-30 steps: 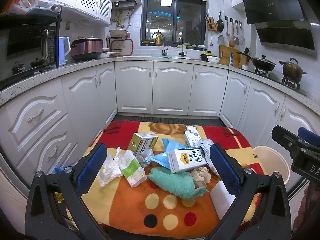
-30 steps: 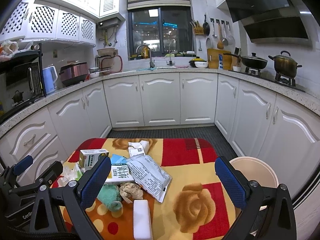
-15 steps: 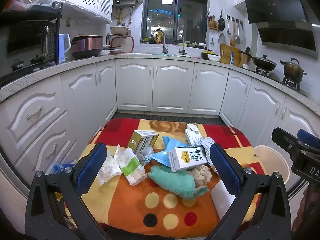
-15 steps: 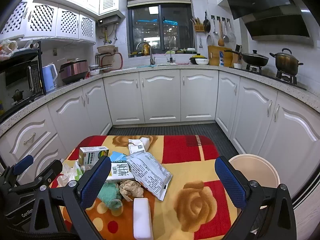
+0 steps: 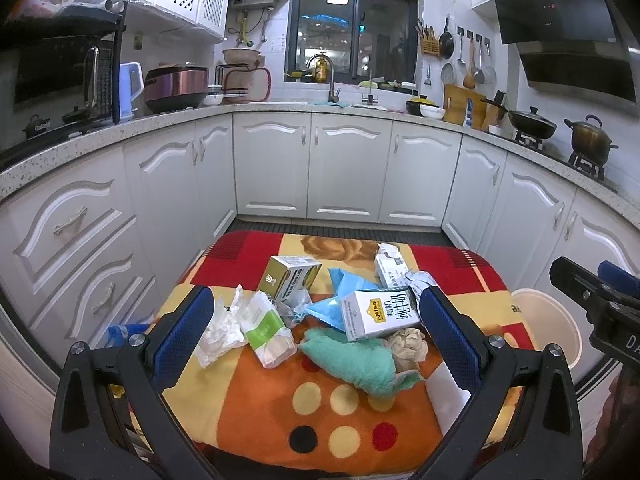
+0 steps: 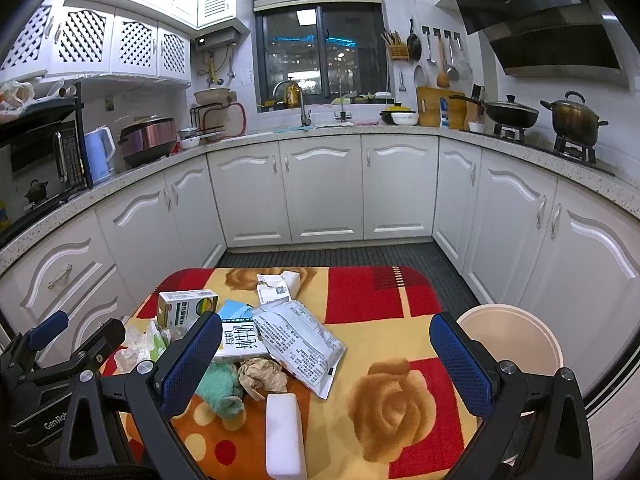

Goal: Collect trash

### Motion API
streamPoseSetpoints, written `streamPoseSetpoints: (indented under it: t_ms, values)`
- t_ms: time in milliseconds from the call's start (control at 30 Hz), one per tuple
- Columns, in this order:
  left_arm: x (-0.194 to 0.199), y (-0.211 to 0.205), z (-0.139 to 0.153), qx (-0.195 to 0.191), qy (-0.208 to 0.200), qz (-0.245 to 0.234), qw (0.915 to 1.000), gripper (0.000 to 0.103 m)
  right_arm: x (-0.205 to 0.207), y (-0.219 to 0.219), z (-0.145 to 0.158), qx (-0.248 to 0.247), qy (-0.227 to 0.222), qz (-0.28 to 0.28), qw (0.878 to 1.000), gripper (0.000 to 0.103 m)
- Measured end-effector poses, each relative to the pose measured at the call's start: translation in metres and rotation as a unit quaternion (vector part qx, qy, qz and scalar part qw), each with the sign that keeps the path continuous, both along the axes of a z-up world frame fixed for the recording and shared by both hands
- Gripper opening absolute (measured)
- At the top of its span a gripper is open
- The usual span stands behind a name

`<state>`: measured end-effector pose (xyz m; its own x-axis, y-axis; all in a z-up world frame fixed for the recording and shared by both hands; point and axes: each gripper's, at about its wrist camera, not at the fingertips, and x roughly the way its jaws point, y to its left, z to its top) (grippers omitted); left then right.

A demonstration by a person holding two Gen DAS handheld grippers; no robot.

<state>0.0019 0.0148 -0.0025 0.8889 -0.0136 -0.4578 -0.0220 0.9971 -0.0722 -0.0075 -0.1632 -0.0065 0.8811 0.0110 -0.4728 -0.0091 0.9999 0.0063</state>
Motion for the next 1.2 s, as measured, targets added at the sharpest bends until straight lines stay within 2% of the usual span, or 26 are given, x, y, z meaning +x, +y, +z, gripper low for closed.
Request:
streamPoseSetpoints:
  t_ms: [1200]
  values:
    - [0.016,0.009,-0.020,-0.010,0.032,0.013,0.9994,0.102,0.016,0.005,-0.017,-0.006,0.042,0.012,0.999,0.103]
